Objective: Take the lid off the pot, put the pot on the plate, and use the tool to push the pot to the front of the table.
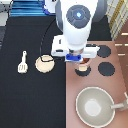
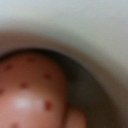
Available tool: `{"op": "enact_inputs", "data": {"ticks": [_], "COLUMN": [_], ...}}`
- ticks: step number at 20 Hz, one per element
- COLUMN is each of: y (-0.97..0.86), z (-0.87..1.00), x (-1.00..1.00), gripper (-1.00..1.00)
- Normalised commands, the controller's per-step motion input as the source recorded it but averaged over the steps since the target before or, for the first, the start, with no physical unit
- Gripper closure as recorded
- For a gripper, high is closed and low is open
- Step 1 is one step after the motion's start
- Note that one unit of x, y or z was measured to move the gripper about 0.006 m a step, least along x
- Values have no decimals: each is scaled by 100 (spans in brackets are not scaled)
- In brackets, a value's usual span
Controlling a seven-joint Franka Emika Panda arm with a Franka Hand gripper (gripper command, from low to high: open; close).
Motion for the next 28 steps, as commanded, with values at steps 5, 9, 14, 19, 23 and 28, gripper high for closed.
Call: {"op": "enact_inputs", "data": {"ticks": [5,9,14,19,23,28], "y": [-79,-79,-77,-71,-62,-45], "z": [19,6,0,0,0,0], "x": [-25,-33,-47,-61,-72,-85], "gripper": [100,100,100,100,100,100]}}
